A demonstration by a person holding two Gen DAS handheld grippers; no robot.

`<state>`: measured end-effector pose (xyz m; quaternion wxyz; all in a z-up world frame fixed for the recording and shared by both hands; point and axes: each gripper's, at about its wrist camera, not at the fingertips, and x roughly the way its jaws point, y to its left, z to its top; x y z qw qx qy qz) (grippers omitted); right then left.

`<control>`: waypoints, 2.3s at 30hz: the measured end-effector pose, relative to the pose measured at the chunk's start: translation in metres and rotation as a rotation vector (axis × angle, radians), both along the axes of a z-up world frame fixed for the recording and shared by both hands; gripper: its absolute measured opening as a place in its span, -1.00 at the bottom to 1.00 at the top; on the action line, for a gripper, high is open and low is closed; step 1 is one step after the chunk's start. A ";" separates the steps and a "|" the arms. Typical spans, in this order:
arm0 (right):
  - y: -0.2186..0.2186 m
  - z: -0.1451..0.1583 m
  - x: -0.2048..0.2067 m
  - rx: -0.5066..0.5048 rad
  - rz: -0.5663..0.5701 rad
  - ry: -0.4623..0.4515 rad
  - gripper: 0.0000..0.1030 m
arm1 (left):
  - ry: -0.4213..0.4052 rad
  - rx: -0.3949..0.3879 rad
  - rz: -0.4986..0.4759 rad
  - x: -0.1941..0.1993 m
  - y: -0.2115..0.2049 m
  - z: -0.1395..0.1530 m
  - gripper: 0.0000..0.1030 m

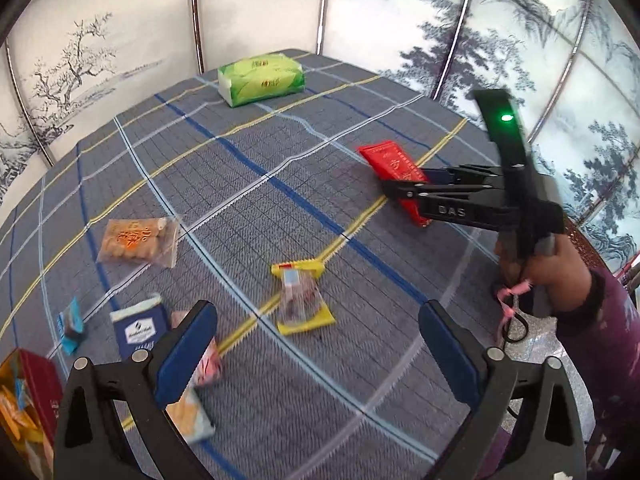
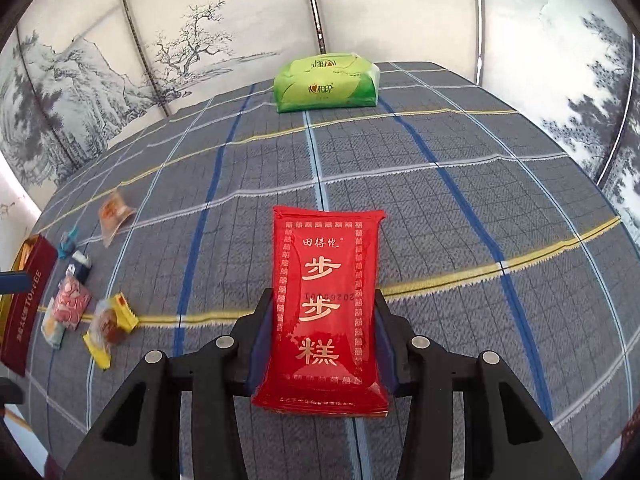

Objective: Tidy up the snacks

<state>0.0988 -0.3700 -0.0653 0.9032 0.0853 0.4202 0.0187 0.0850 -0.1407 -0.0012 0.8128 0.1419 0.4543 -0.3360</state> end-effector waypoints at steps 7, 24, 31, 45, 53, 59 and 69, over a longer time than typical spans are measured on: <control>-0.006 -0.001 -0.001 0.054 -0.014 -0.024 -0.09 | 0.061 0.079 -0.042 0.019 -0.024 -0.033 -0.04; -0.004 0.000 -0.003 0.033 -0.010 -0.021 -0.08 | 0.065 -0.052 0.043 -0.022 -0.002 -0.016 -0.58; 0.006 0.001 -0.001 -0.047 -0.006 -0.007 -0.09 | 0.007 -0.117 0.128 -0.059 0.046 0.023 -0.57; 0.017 0.001 0.002 -0.147 -0.003 0.015 -0.08 | -0.042 -0.127 0.450 -0.077 0.212 0.043 -0.57; 0.017 0.001 0.002 -0.149 -0.003 0.015 -0.08 | -0.091 -0.023 0.613 -0.077 0.288 0.027 -0.57; 0.017 0.001 0.003 -0.153 -0.007 0.018 -0.08 | -0.076 0.005 0.691 -0.074 0.322 0.008 -0.57; 0.019 0.001 0.002 -0.162 -0.026 0.020 -0.08 | -0.068 0.021 0.730 -0.070 0.339 -0.010 -0.56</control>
